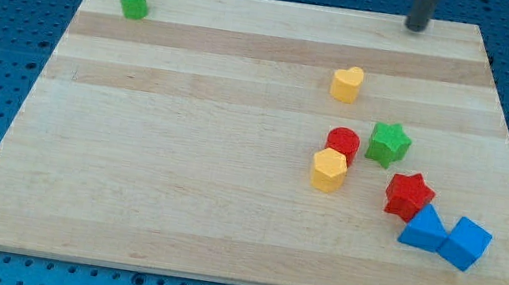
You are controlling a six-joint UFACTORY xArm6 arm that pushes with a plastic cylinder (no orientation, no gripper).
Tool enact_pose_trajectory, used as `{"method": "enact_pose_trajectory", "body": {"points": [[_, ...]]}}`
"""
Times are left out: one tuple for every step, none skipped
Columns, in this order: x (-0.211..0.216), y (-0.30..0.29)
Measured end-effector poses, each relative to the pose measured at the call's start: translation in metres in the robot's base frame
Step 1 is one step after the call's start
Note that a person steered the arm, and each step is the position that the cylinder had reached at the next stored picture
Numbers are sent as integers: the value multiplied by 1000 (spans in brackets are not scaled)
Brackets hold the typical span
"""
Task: Move the yellow heart diagonally to the bottom right of the green circle
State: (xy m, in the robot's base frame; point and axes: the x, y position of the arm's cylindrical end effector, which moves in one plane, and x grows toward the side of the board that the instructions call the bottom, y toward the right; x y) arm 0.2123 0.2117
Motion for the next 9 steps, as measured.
{"method": "enact_pose_trajectory", "body": {"points": [[64,12],[108,12],[121,-22],[147,-52],[153,-79],[158,-97],[130,-126],[89,-162],[68,-199]]}}
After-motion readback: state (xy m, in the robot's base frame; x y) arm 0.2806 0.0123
